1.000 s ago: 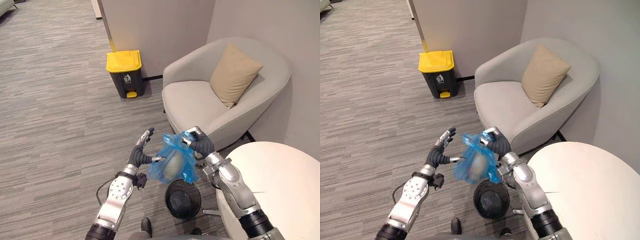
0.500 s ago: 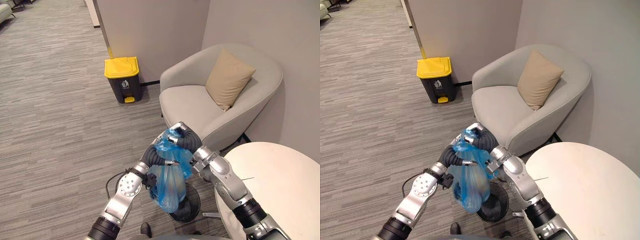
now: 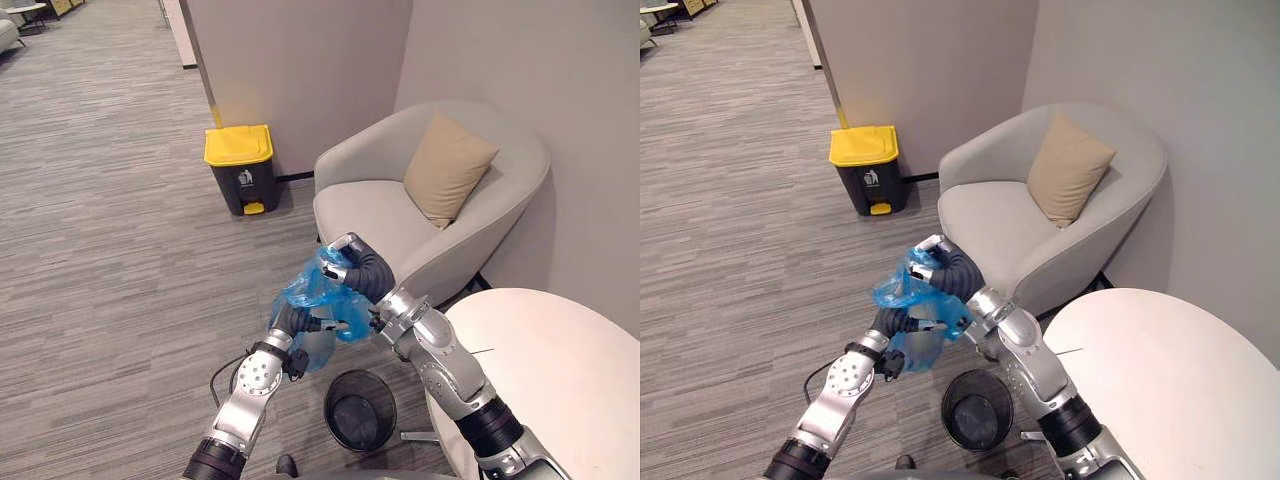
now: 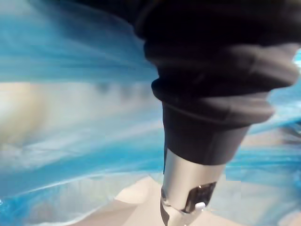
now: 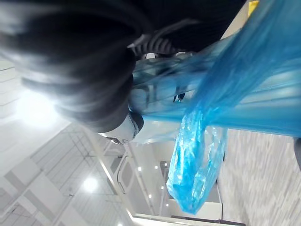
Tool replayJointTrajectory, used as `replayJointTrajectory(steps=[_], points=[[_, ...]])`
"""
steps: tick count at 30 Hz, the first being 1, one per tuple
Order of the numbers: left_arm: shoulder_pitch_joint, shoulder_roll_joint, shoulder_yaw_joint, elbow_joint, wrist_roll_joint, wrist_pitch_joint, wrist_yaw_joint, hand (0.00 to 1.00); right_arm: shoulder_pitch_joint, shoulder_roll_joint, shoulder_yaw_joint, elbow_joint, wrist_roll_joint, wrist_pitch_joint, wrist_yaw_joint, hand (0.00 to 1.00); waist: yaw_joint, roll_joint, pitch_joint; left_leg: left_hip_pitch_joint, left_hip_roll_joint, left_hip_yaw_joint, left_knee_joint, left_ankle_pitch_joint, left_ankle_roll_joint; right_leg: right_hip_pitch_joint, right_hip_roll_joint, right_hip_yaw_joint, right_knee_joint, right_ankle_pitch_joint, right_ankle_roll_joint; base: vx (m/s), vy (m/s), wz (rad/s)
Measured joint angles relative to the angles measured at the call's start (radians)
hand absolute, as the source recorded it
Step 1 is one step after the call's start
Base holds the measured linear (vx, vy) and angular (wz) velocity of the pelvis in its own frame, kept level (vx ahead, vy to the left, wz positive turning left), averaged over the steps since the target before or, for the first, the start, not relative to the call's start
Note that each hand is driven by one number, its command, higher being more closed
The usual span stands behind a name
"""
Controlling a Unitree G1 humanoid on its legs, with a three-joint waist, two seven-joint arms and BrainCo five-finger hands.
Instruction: Gather rubbish on tea table into small bin, then transfer packed bag to large trash can.
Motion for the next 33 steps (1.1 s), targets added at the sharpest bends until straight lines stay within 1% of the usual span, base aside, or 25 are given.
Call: replayJointTrajectory(steps=[6, 14, 17, 20, 25, 30, 32, 33], points=[[0.007, -0.021, 0.024, 0.03, 0.05, 0.007, 0.004, 0.0, 0.0, 0.025, 0.0, -0.001, 0.0, 0.0, -0.001, 1.0, 0.001, 0.0, 0.0, 0.007, 0.0, -0.008, -0.001, 0.0, 0.0, 0.009, 0.0, -0.002, 0.0, -0.006, 0.006, 0.0, 0.0, 0.0], [0.007, -0.027, 0.013, 0.063, 0.049, 0.009, -0.003, 0.0, 0.0, 0.033, 0.012, -0.001, -0.001, 0.0, -0.002, 1.0, 0.001, -0.001, 0.0, 0.004, 0.0, -0.01, -0.001, -0.001, 0.0, 0.006, 0.0, -0.001, -0.001, -0.004, 0.006, 0.0, 0.0, 0.0], [0.007, -0.029, -0.01, 0.063, 0.048, 0.01, -0.003, 0.0, 0.0, 0.036, 0.02, -0.001, 0.0, 0.0, -0.006, 1.0, 0.002, -0.001, 0.0, 0.003, 0.0, -0.01, -0.001, -0.001, 0.0, 0.005, 0.0, -0.001, -0.001, -0.001, 0.002, 0.0, 0.0, 0.0], [0.007, -0.036, -0.02, 0.078, 0.048, 0.01, -0.002, 0.0, -0.004, 0.036, 0.054, -0.001, 0.0, 0.0, -0.019, 1.0, 0.002, -0.001, -0.001, 0.002, 0.0, -0.01, -0.001, -0.001, 0.0, 0.004, 0.0, -0.001, -0.002, -0.001, 0.002, 0.0, 0.0, 0.0], [0.001, -0.037, -0.045, 0.084, 0.048, 0.011, 0.005, 0.0, -0.034, 0.037, 0.116, -0.001, 0.0, 0.001, -0.018, 1.0, 0.001, -0.001, -0.001, 0.002, 0.0, -0.01, -0.001, -0.001, 0.0, 0.004, 0.001, 0.0, -0.001, -0.001, 0.002, 0.0, 0.0, 0.0], [-0.011, -0.036, -0.05, 0.084, 0.05, 0.011, 0.044, 0.0, -0.054, 0.056, 0.179, -0.001, 0.001, 0.004, -0.017, 1.0, 0.002, -0.002, -0.027, 0.002, -0.001, -0.01, -0.001, -0.001, -0.001, 0.003, 0.0, 0.001, -0.001, -0.001, 0.001, 0.0, 0.0, 0.0], [-0.022, -0.035, -0.049, 0.084, 0.052, 0.013, 0.053, 0.0, -0.073, 0.065, 0.201, -0.002, 0.005, 0.006, -0.018, 1.0, 0.001, -0.002, -0.027, 0.003, 0.0, -0.01, -0.001, -0.001, 0.0, 0.004, 0.001, 0.001, 0.0, 0.0, 0.001, 0.0, 0.0, 0.0], [-0.031, -0.036, -0.05, 0.084, 0.059, 0.013, 0.06, 1.0, -0.086, 0.064, 0.214, -0.001, 0.005, 0.008, -0.018, 1.0, 0.002, -0.002, -0.027, 0.004, 0.0, -0.01, -0.001, -0.001, 0.0, 0.004, 0.001, 0.002, 0.001, 0.0, 0.001, 0.0, 0.0, 0.0]])
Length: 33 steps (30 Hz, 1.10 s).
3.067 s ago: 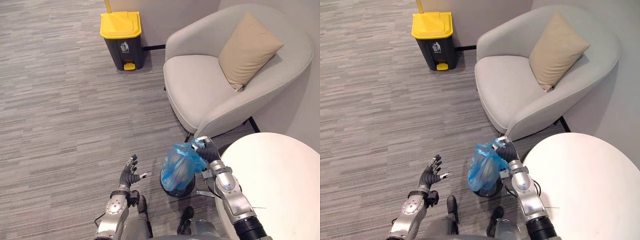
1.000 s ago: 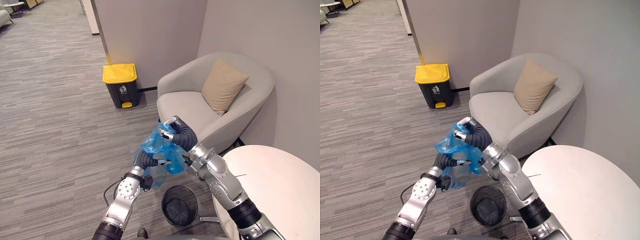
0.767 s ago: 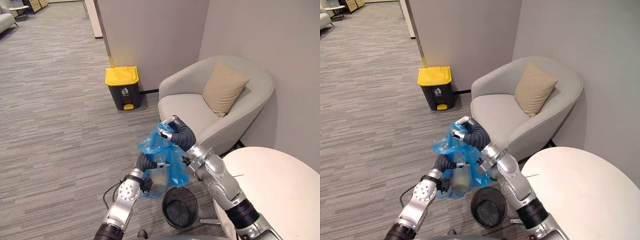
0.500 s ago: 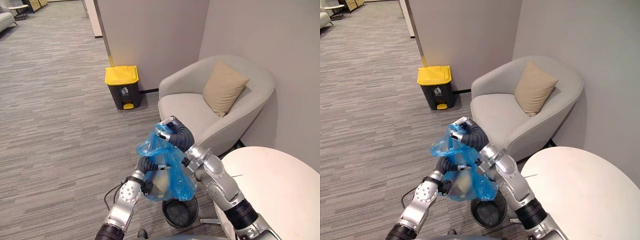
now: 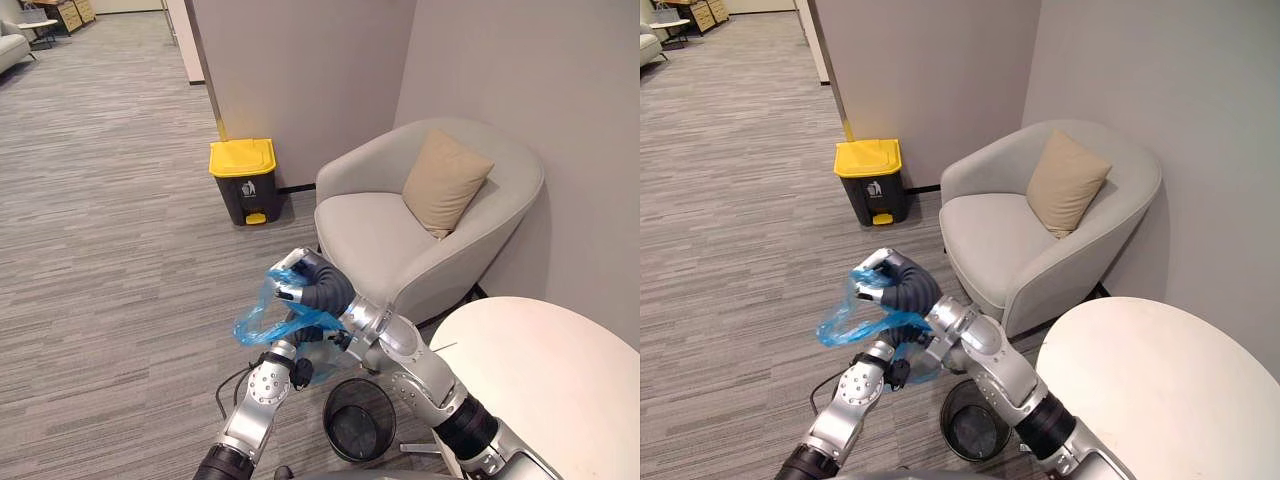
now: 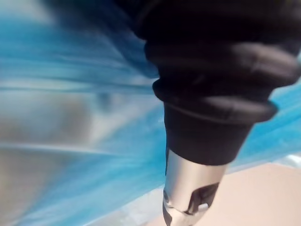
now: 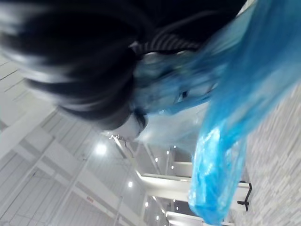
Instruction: Gather rubbish on tea table into small bin, then transfer packed bag to large trash can.
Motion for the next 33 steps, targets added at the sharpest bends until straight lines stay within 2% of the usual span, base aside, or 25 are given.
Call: replayJointTrajectory(steps=[11, 22, 23, 26, 30, 33], points=[[-0.024, 0.0, -0.011, 0.001, 0.034, 0.007, 0.023, 1.0, -0.047, 0.004, 0.05, 0.0, 0.008, 0.003, -0.005, 1.0, 0.001, -0.001, -0.001, 0.003, 0.0, 0.0, 0.0, 0.0, 0.0, 0.001, 0.0, 0.001, 0.001, 0.001, -0.001, 0.0, 0.0, 0.0], [-0.043, -0.001, 0.001, 0.041, -0.013, 0.008, 0.026, 1.0, -0.047, 0.004, 0.063, 0.002, -0.007, 0.016, -0.004, 1.0, 0.0, 0.009, -0.01, 0.003, 0.0, 0.001, 0.0, 0.0, 0.0, 0.001, 0.0, 0.002, 0.001, 0.0, 0.0, 0.0, 0.0, 0.0], [-0.042, 0.0, 0.003, 0.042, -0.015, 0.009, 0.025, 1.0, -0.045, 0.004, 0.061, 0.002, -0.018, 0.016, -0.003, 0.0, 0.0, 0.01, -0.011, 0.003, 0.0, 0.001, 0.0, 0.0, 0.0, 0.001, 0.0, 0.002, 0.001, 0.0, 0.0, 0.0, 0.0, 0.0], [-0.039, -0.002, 0.013, 0.055, -0.022, 0.017, 0.025, 1.0, -0.031, 0.004, 0.052, 0.002, -0.079, 0.008, 0.001, 0.0, 0.0, 0.012, -0.012, 0.002, 0.0, 0.001, 0.0, 0.0, 0.0, 0.001, 0.0, 0.002, 0.0, 0.0, 0.0, 0.0, 0.0, 0.0], [-0.003, -0.011, 0.068, 0.062, -0.044, 0.023, 0.025, 1.0, 0.048, 0.001, 0.009, 0.002, -0.191, -0.029, 0.0, 0.0, 0.001, 0.012, -0.012, 0.001, 0.0, 0.0, 0.0, 0.0, 0.0, 0.001, 0.0, 0.001, 0.0, -0.001, 0.0, 0.0, 0.0, 0.0], [0.032, -0.019, 0.124, 0.062, -0.058, 0.023, 0.027, 1.0, 0.123, -0.052, -0.042, 0.012, -0.377, -0.068, -0.011, 0.0, 0.0, 0.012, -0.012, 0.0, 0.0, 0.0, 0.0, 0.0, 0.0, 0.0, 0.0, 0.001, 0.0, -0.008, -0.001, 0.0, 0.0, 0.0]])
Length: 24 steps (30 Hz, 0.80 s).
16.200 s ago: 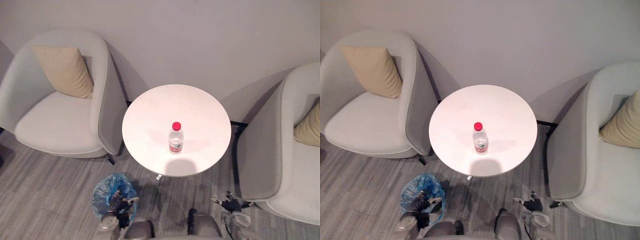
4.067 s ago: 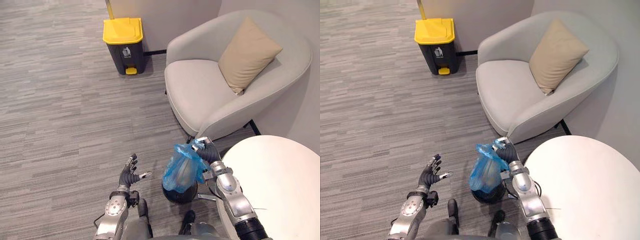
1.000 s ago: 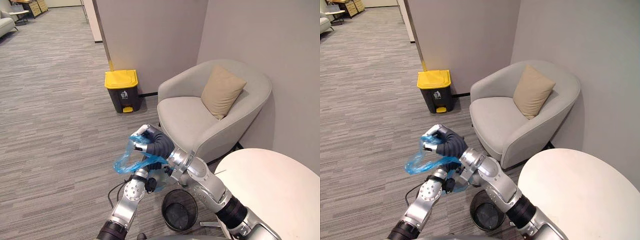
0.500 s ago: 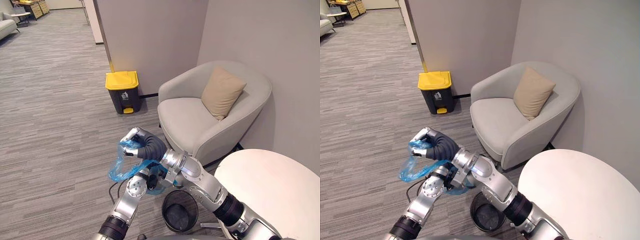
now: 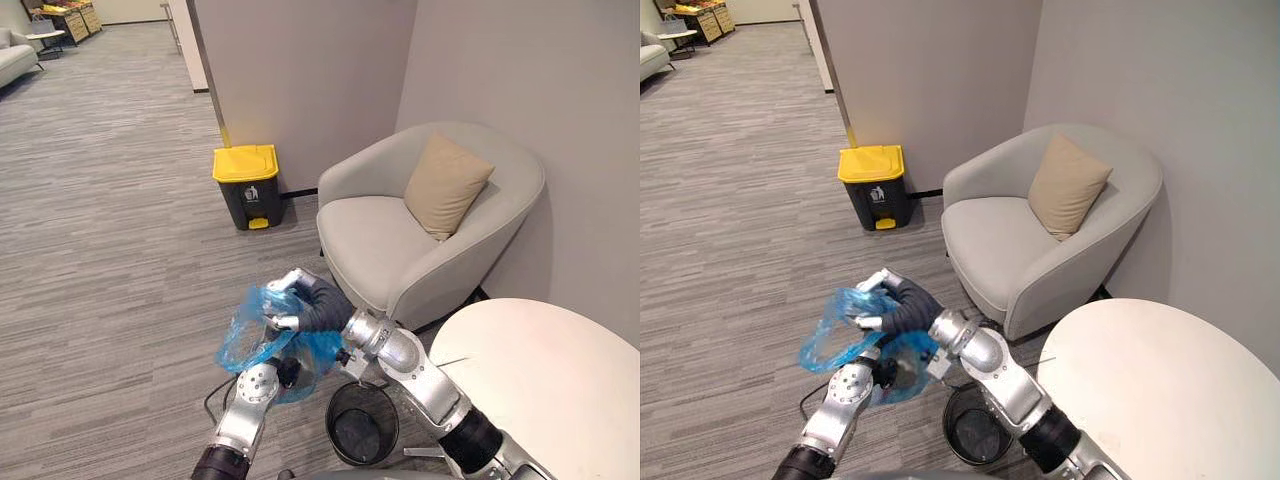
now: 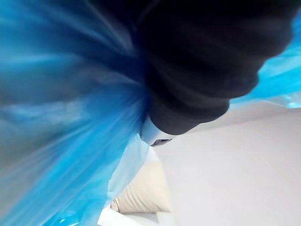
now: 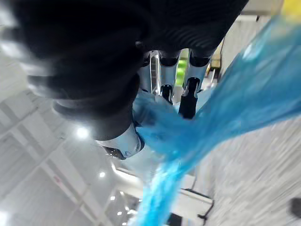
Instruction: Gather rubbish on tea table into small bin, then transfer packed bag to large trash can.
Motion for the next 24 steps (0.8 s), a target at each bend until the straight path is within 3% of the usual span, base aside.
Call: replayJointTrajectory(steps=[10, 15, 24], points=[[0.045, -0.003, 0.071, -0.021, -0.016, 0.0, 0.005, 1.0, 0.107, -0.046, -0.091, 0.032, -0.279, -0.03, -0.076, 0.0, -0.001, -0.001, 0.001, -0.013, 0.0, -0.001, 0.0, 0.0, 0.0, -0.012, 0.0, -0.001, -0.001, 0.0, 0.0, 0.0, 0.0, 0.0], [0.066, -0.005, 0.104, -0.028, -0.035, 0.0, 0.007, 1.0, 0.125, -0.06, -0.114, 0.056, -0.318, -0.044, -0.098, 0.0, 0.0, -0.004, 0.004, -0.013, 0.0, -0.002, 0.0, 0.0, 0.0, -0.011, 0.0, -0.003, 0.0, 0.001, 0.0, 0.0, 0.0, 0.0], [0.145, -0.035, 0.175, -0.028, -0.073, 0.003, 0.002, 1.0, 0.268, 0.018, -0.355, 0.068, -0.28, -0.041, -0.136, 0.0, -0.001, -0.008, 0.025, -0.017, -0.001, -0.009, 0.0, -0.003, -0.003, -0.011, -0.002, -0.011, 0.0, -0.006, 0.002, 0.0, 0.0, 0.0]])
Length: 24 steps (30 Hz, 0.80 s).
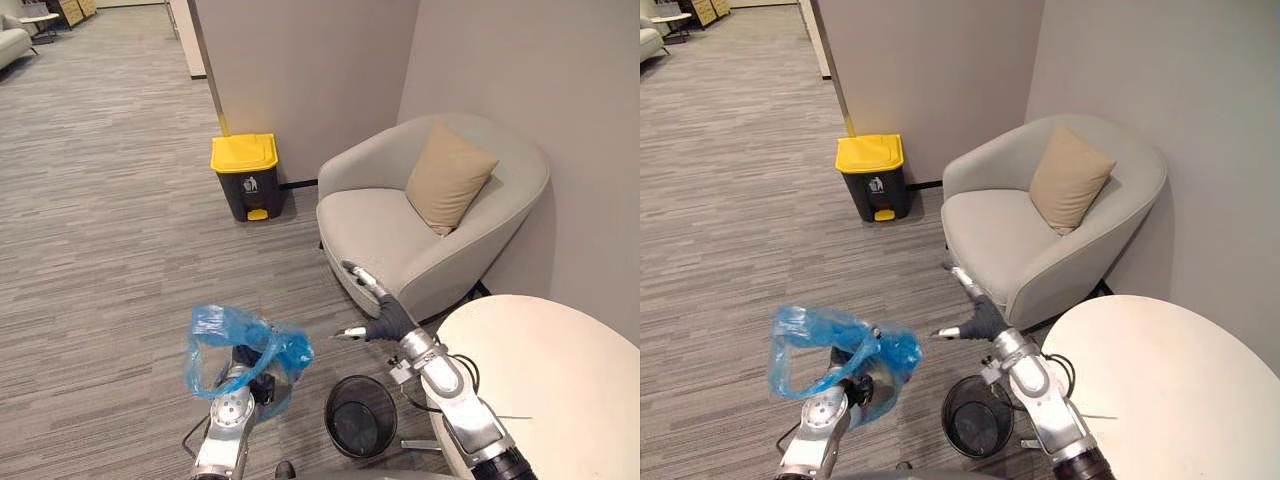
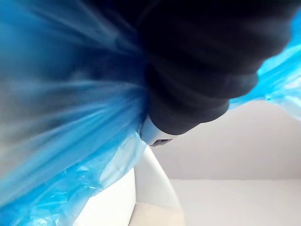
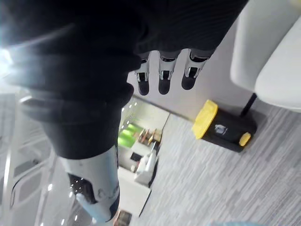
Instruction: Gather rubbish on tea table into small bin, then transfer packed bag to large trash can.
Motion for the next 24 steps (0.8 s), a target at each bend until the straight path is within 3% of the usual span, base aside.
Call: replayJointTrajectory(steps=[6, 13, 16, 24], points=[[0.048, -0.004, 0.063, 0.041, -0.042, 0.016, -0.029, 1.0, 0.061, 0.063, -0.205, 0.148, 0.026, 0.03, -0.037, 0.0, -0.002, 0.007, 0.014, -0.006, 0.0, -0.016, 0.0, -0.001, -0.002, 0.003, 0.001, -0.016, -0.002, -0.001, -0.001, 0.01, -0.006, 0.07], [0.058, -0.004, 0.107, 0.128, -0.058, 0.026, -0.06, 1.0, 0.073, 0.114, -0.335, 0.342, 0.04, 0.063, -0.078, 0.0, -0.001, 0.012, 0.038, -0.01, 0.0, -0.017, 0.0, -0.006, -0.004, 0.004, 0.002, -0.017, -0.009, -0.001, 0.0, 0.0, -0.001, 0.01], [0.078, -0.004, 0.121, 0.147, -0.058, 0.032, -0.071, 1.0, 0.077, 0.121, -0.37, 0.434, 0.065, 0.071, -0.097, 0.0, -0.002, 0.011, 0.038, -0.009, -0.002, -0.017, 0.0, -0.01, -0.005, 0.005, 0.002, -0.018, -0.011, 0.003, 0.003, 0.04, -0.005, 0.0], [0.087, -0.004, 0.136, 0.211, -0.058, 0.038, -0.077, 1.0, 0.084, 0.123, -0.38, 0.476, 0.074, 0.101, -0.098, 0.0, -0.001, 0.013, 0.041, -0.001, -0.002, -0.017, 0.0, -0.012, -0.004, 0.016, 0.003, -0.021, -0.015, 0.0, 0.004, 0.03, -0.006, 0.0]])
